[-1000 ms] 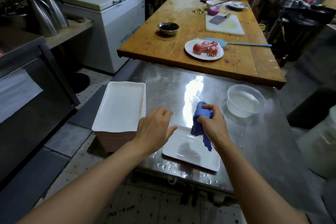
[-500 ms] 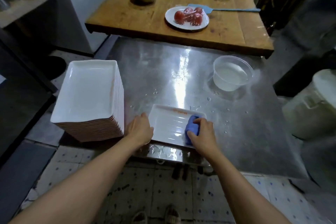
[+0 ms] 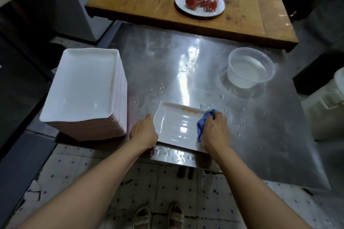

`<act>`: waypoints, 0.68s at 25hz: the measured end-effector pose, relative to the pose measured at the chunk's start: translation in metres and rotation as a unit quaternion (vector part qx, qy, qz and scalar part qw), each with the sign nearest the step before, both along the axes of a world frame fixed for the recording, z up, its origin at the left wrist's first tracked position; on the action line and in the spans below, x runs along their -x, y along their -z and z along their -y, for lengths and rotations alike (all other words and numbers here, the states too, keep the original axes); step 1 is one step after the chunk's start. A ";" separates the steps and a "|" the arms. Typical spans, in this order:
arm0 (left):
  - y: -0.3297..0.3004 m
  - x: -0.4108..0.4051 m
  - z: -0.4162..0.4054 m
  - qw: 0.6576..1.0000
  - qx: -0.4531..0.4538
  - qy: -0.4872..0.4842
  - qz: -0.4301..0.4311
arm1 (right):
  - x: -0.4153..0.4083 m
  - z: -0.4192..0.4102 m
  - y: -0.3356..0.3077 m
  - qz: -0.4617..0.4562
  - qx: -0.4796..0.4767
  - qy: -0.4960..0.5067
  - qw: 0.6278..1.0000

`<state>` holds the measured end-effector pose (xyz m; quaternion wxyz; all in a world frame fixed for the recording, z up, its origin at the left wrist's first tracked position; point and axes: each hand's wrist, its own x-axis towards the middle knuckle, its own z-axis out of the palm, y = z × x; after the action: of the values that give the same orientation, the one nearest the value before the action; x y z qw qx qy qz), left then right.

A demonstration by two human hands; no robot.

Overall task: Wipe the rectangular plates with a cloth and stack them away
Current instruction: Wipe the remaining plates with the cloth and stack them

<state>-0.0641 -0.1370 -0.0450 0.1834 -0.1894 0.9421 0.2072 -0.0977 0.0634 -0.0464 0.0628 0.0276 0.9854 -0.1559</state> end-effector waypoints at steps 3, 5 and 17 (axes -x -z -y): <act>0.003 0.001 0.004 1.000 -0.011 0.001 -0.001 | 0.009 0.015 0.007 -0.016 0.006 -0.021 1.000; 0.005 0.000 0.005 1.000 -0.021 0.001 -0.009 | 0.009 0.032 0.012 -0.027 0.024 -0.049 0.998; 0.013 0.001 0.012 0.997 -0.065 0.002 -0.037 | 0.013 0.088 0.008 0.007 0.123 -0.272 0.954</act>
<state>-0.0652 -0.1487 -0.0581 0.1604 -0.1675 0.9331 0.2749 -0.1111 -0.0242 -0.0544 0.1130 -0.2483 0.9283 -0.2526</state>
